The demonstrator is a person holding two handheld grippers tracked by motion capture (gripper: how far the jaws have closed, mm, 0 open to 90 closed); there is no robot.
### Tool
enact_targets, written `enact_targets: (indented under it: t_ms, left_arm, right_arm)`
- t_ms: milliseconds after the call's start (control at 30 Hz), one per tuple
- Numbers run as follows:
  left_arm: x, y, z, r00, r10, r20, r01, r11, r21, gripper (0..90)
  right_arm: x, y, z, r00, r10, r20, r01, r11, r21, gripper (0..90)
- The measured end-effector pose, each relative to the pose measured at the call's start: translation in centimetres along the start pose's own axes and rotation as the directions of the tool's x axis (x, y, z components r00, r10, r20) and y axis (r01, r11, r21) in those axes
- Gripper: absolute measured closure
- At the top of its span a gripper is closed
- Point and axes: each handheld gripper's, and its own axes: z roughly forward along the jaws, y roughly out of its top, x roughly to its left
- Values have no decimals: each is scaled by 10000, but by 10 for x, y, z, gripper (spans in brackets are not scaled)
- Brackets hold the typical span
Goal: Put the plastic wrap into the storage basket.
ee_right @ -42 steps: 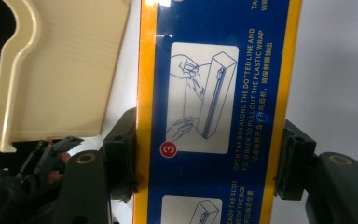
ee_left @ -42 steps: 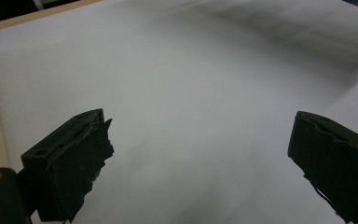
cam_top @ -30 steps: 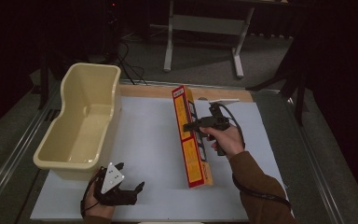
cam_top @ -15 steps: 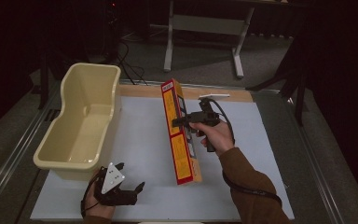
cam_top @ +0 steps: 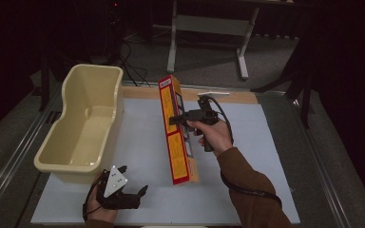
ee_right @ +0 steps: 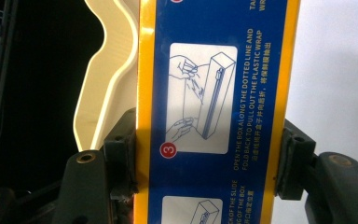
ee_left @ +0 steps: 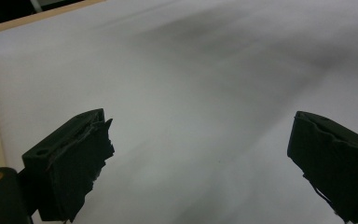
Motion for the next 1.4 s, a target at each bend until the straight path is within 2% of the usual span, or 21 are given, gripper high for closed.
enact_targets:
  t_ms: [533, 700, 1033, 1400]
  left_arm:
    - [0, 0, 0, 10000, 20, 10, -20, 10000, -16, 53]
    - [0, 0, 0, 10000, 28, 7, -28, 10000, -13, 53]
    - [1, 0, -1, 10000, -51, -21, 51, 9999, -124, 53]
    - [1, 1, -1, 10000, -24, -11, 24, 9999, -123, 53]
  right_arm:
    - [18, 9, 15, 9992, 83, -388, -92, 9997, -220, 386]
    - [24, 13, 20, 9975, 146, -688, -172, 9992, -368, 386]
    - [37, 17, 30, 9951, 52, -984, -86, 9994, -343, 387]
    - [48, 21, 40, 9946, 26, -1035, -81, 9986, -520, 387]
